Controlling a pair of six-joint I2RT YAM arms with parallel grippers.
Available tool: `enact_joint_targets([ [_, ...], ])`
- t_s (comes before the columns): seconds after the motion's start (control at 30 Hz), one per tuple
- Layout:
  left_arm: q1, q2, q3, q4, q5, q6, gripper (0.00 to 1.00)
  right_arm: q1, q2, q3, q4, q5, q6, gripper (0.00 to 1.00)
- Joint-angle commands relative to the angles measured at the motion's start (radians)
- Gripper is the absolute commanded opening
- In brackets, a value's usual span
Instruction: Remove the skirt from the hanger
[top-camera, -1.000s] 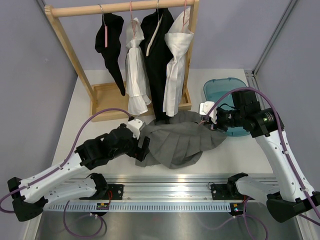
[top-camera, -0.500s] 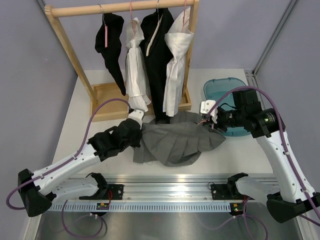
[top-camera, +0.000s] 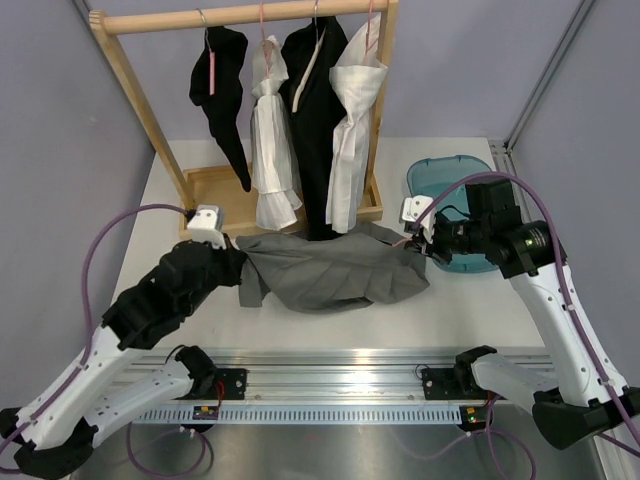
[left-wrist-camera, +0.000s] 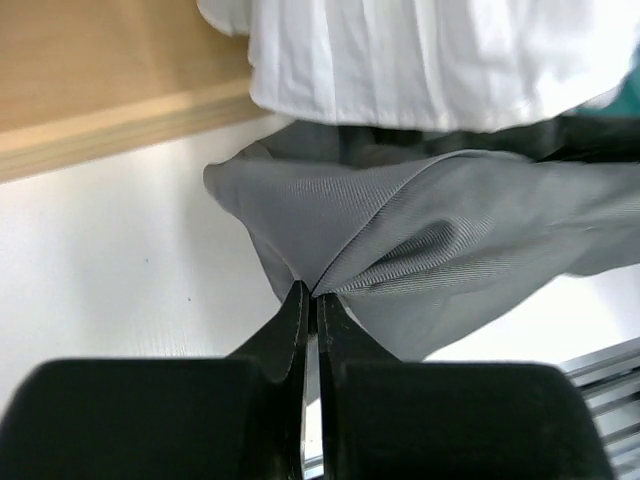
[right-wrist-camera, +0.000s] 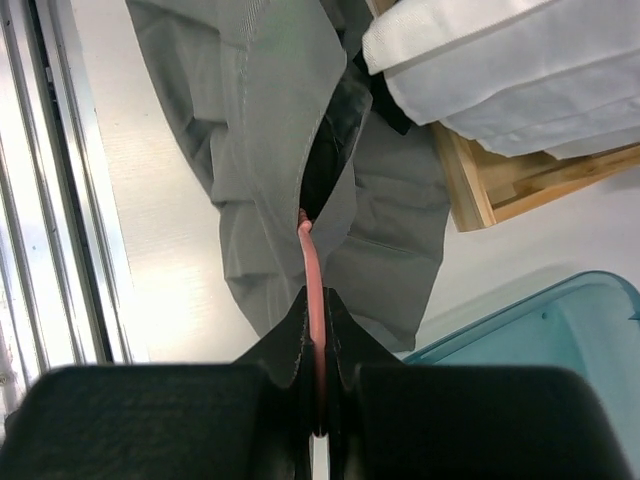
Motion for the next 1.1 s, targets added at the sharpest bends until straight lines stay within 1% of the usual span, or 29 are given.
enact_joint_targets([
  [0.0,0.012,-0.085,0.102,-0.082,-0.116,-0.036,0.0,-0.04,0.007,-0.03,0.081,0.067,0.057,0.0],
  [0.13,0.013,-0.12,0.098,-0.169,-0.133,-0.091,0.0,-0.087,0.035,-0.03,0.1,0.061,0.082,0.0],
  [0.23,0.012,-0.151,0.085,-0.232,-0.18,-0.151,0.0,-0.129,0.043,-0.033,0.083,0.033,0.064,0.0],
  [0.43,0.012,-0.18,0.111,-0.364,-0.335,-0.263,0.0,-0.185,0.018,-0.057,0.049,-0.008,0.005,0.0],
  [0.6,0.013,-0.181,0.079,-0.458,-0.378,-0.364,0.0,-0.253,-0.002,-0.053,0.031,-0.057,-0.01,0.0],
  [0.63,0.013,-0.183,0.068,-0.467,-0.374,-0.388,0.0,-0.261,-0.005,-0.051,0.026,-0.076,-0.018,0.0],
  [0.73,0.012,-0.189,0.022,-0.429,-0.331,-0.398,0.0,-0.274,-0.017,-0.044,0.015,-0.099,-0.027,0.0],
  [0.8,0.013,-0.166,-0.01,-0.407,-0.306,-0.409,0.0,-0.276,-0.025,-0.039,0.017,-0.102,-0.029,0.0],
  [0.83,0.012,-0.157,-0.02,-0.398,-0.271,-0.407,0.0,-0.278,-0.029,-0.036,0.014,-0.106,-0.03,0.0],
  [0.9,0.013,-0.145,-0.068,-0.317,-0.207,-0.355,0.0,-0.281,-0.034,-0.03,0.008,-0.116,-0.038,0.0],
  [0.93,0.012,-0.148,-0.089,-0.213,-0.111,-0.32,0.02,-0.281,-0.037,-0.03,-0.009,-0.152,-0.065,0.0],
  [0.97,0.012,-0.154,-0.108,-0.152,-0.058,-0.242,0.12,-0.281,-0.048,-0.034,-0.026,-0.18,-0.088,0.0],
  [1.0,0.013,-0.167,-0.122,-0.096,0.0,-0.208,0.26,-0.281,-0.057,-0.041,-0.037,-0.206,-0.101,0.0],
  [1.03,0.013,-0.174,-0.129,0.003,0.09,-0.177,0.65,-0.281,-0.065,-0.047,-0.051,-0.253,-0.114,0.0],
  [1.07,0.013,-0.178,-0.126,0.05,0.127,-0.115,0.85,-0.281,-0.074,-0.056,-0.058,-0.272,-0.124,0.0],
])
